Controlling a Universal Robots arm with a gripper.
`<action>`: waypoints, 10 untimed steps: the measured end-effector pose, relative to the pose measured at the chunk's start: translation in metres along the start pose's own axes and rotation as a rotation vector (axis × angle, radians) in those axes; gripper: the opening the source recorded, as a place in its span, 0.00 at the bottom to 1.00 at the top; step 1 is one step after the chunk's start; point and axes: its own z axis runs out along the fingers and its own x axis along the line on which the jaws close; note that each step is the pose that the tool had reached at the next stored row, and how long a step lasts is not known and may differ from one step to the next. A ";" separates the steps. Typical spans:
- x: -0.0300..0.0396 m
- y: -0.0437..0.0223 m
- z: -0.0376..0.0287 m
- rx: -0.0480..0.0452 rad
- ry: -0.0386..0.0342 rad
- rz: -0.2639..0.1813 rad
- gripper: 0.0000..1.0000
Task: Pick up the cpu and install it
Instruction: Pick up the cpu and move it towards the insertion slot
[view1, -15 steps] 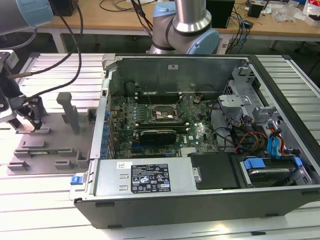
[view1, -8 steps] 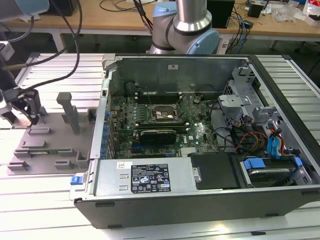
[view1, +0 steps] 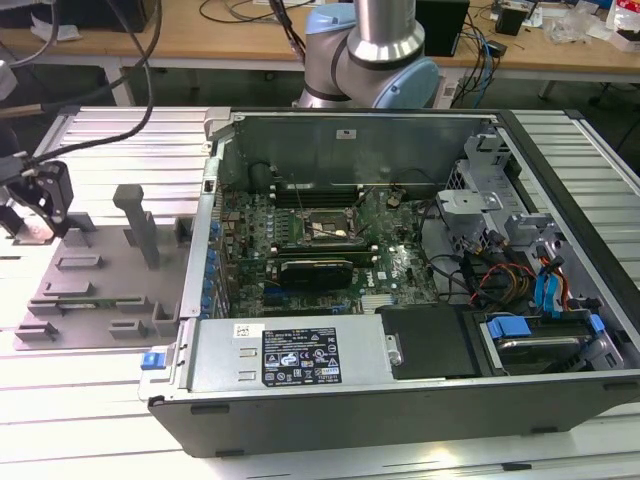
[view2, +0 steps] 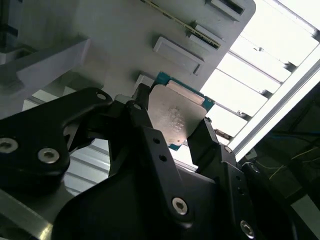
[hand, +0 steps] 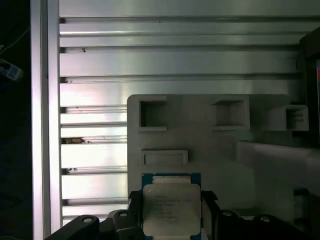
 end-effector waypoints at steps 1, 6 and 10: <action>-0.0001 0.0001 -0.0025 0.0000 0.0000 0.000 0.55; -0.0005 0.0004 -0.0138 0.0003 0.0000 0.000 0.55; -0.0008 0.0013 -0.0219 0.0053 -0.0002 0.000 0.55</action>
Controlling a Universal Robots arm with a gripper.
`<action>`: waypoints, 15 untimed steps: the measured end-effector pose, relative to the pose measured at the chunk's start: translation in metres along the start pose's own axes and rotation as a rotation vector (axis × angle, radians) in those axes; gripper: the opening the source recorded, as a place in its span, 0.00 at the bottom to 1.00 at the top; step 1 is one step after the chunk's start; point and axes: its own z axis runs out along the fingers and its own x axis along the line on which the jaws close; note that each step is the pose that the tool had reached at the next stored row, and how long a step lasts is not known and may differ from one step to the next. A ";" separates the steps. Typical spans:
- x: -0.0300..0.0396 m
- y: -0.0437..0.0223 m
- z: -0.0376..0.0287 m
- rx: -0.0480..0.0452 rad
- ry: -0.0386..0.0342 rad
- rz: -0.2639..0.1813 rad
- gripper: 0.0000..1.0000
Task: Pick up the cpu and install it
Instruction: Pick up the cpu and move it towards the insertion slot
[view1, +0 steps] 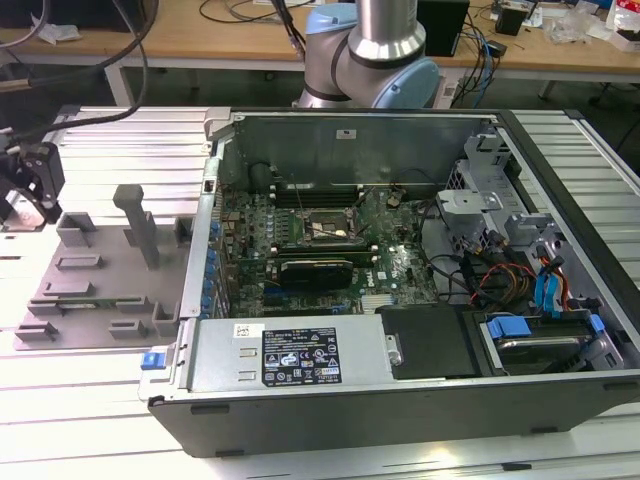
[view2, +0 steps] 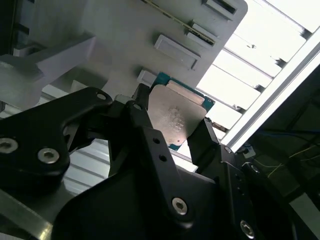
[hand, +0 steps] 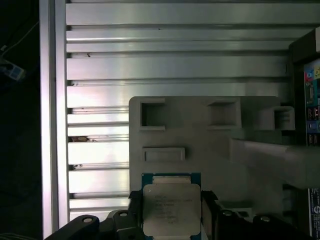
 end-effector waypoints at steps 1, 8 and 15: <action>-0.0001 0.0000 -0.0014 0.0001 0.0000 0.000 0.55; -0.0007 0.0011 -0.0198 0.0038 -0.0001 0.000 0.55; -0.0016 0.0034 -0.0462 0.0099 -0.0003 0.000 0.55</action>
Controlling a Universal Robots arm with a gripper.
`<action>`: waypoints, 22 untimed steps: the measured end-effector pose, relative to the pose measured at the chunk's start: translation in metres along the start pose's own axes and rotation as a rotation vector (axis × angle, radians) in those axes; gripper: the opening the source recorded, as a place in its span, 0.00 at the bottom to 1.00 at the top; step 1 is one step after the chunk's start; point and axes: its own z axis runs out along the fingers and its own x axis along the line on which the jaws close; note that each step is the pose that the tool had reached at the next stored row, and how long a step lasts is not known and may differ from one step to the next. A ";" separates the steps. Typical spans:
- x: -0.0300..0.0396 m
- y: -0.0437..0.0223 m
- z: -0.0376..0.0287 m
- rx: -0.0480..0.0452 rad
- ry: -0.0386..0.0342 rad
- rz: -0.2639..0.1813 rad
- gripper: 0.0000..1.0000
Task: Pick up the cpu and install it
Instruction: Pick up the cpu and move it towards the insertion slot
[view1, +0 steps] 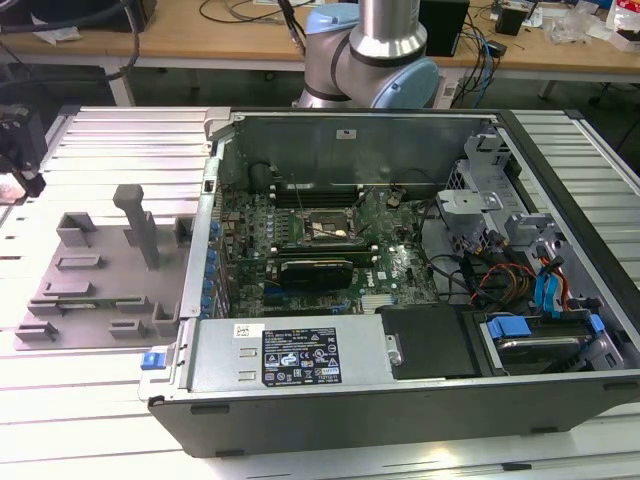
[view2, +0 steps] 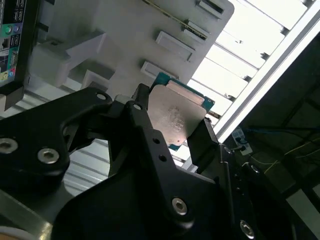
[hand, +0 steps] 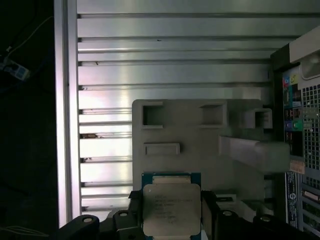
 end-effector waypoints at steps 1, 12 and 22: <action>-0.0002 0.0007 -0.0051 0.0035 -0.0001 0.000 0.55; -0.0016 0.0032 -0.0428 0.0101 -0.0004 -0.001 0.55; -0.0117 0.0034 -0.0425 0.0103 -0.0002 0.000 0.55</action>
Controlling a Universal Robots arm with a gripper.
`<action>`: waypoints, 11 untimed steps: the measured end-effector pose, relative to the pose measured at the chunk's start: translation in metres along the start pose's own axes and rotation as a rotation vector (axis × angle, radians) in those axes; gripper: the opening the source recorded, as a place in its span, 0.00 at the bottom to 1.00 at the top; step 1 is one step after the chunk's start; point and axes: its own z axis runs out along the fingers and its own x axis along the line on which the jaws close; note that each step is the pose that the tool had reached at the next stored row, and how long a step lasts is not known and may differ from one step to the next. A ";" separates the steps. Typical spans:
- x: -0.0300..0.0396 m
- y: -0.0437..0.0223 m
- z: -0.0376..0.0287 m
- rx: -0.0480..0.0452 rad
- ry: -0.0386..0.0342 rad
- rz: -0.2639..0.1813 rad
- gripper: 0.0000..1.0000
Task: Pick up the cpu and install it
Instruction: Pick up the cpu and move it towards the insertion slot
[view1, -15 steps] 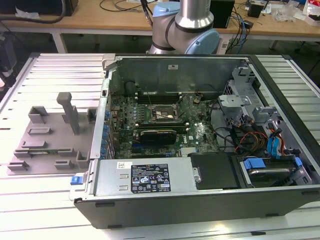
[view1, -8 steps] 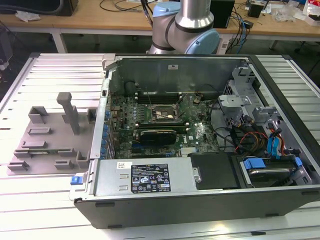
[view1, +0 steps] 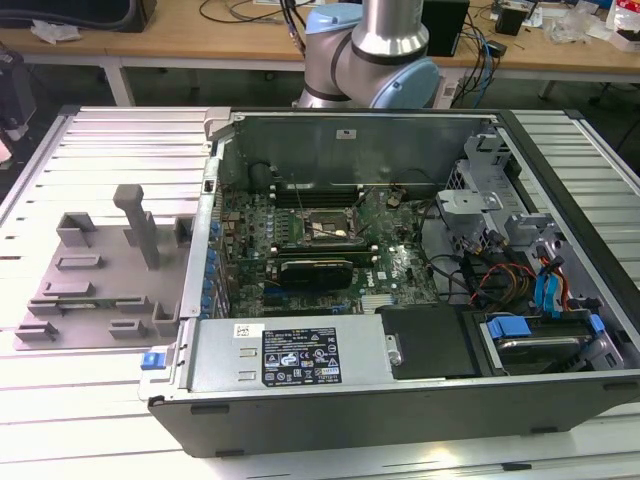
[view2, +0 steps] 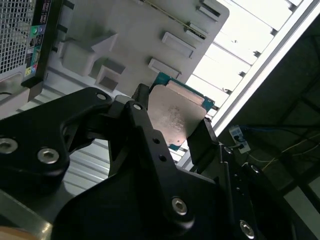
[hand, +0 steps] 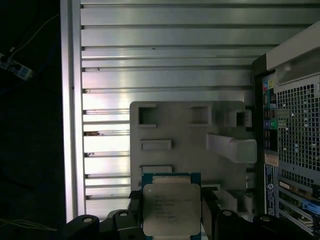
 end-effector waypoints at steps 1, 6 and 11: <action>-0.0023 0.0000 0.0001 -0.0001 -0.0001 0.000 0.55; -0.0142 0.0000 0.0006 0.0000 0.0000 0.000 0.55; -0.0198 0.0002 0.0008 0.0000 0.0000 0.000 0.55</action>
